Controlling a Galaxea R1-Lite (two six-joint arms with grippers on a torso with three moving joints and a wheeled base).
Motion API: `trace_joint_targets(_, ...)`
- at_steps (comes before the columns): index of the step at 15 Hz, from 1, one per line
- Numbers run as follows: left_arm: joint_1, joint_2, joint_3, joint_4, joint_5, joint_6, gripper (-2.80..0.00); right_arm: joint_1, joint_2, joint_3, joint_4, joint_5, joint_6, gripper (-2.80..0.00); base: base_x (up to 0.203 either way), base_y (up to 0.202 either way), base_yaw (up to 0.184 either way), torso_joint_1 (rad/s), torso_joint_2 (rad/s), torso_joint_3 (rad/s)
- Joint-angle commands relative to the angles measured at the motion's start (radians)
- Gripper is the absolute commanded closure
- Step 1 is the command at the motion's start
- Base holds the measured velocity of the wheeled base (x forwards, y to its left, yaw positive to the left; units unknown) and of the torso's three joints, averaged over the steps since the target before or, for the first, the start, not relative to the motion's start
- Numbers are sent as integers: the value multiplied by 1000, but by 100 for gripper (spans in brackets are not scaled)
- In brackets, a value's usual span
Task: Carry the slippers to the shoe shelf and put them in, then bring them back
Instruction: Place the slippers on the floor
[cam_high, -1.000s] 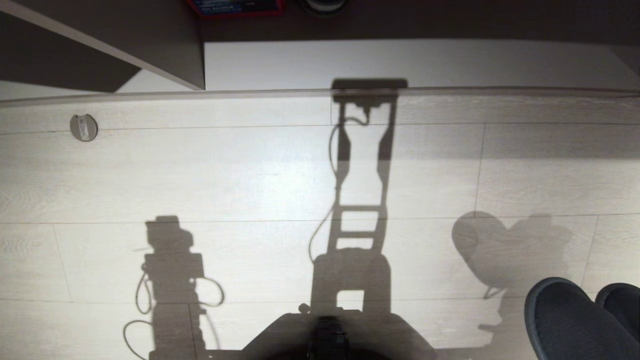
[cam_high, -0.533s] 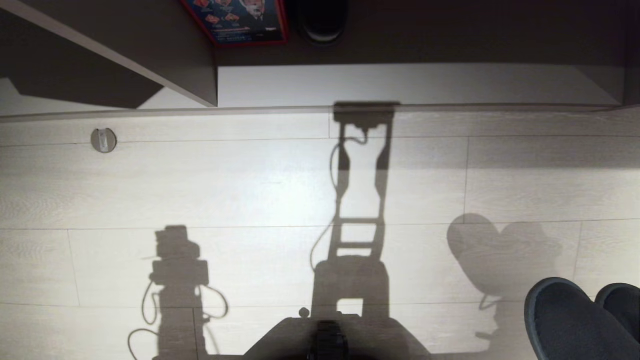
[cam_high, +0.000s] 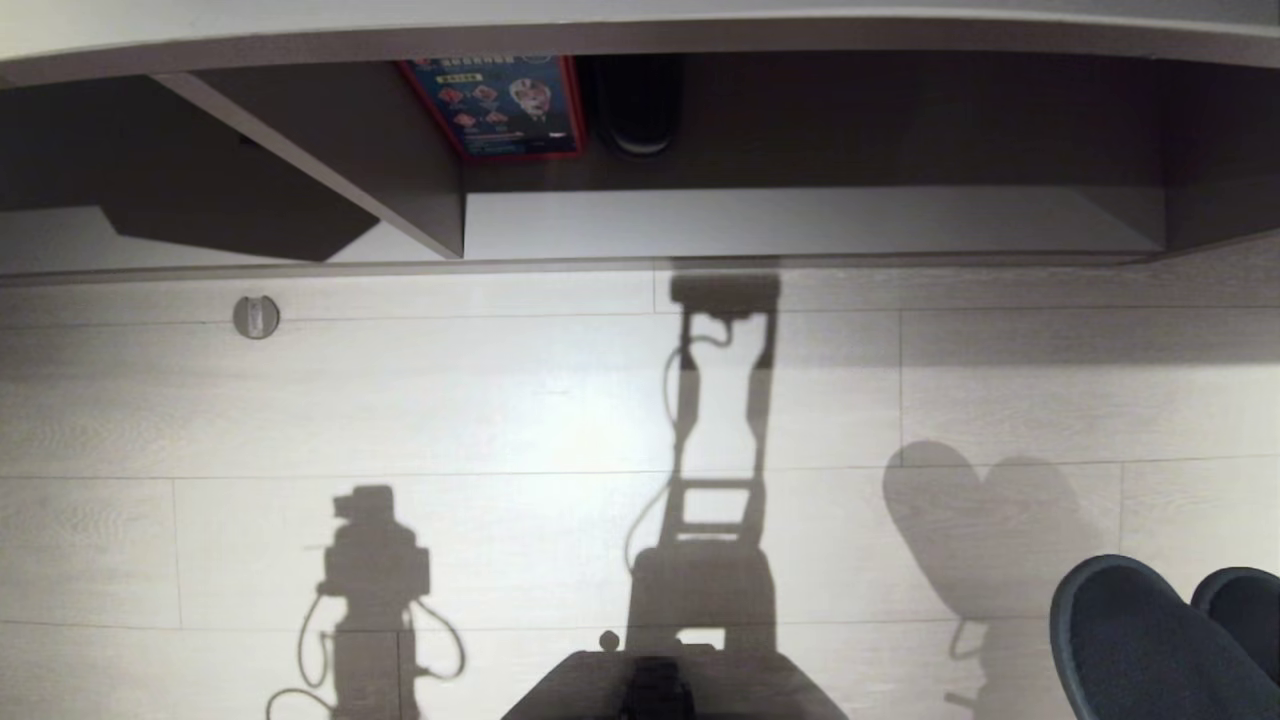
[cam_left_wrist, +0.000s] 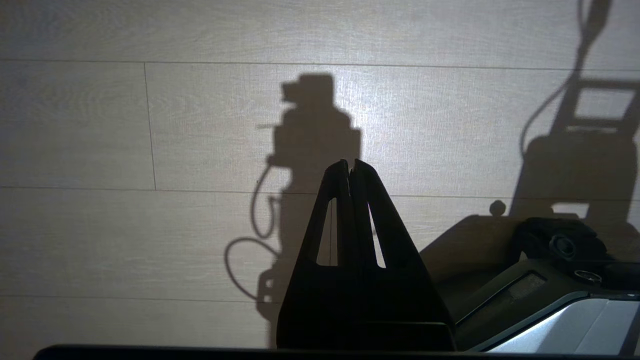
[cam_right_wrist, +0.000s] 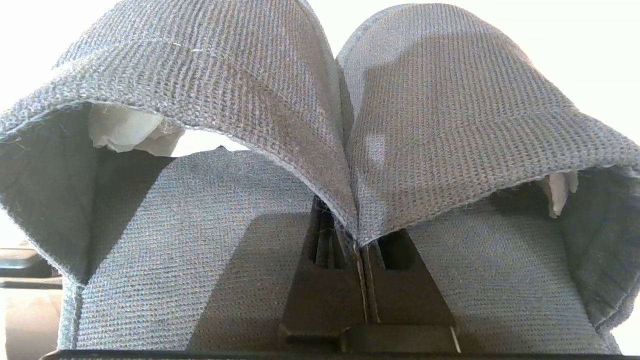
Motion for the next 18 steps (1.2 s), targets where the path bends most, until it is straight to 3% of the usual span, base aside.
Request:
trace_joint_targets(1, 0, 1, 0, -1, 0, -1, 0, 1, 3, 0, 0, 0, 0, 0, 0, 0, 0, -1, 2, 206)
trace_joint_targets(18, 0, 1, 0, -3, 0, -1, 0, 0, 3, 0, 0, 0, 0, 0, 0, 0, 0, 2, 2, 200)
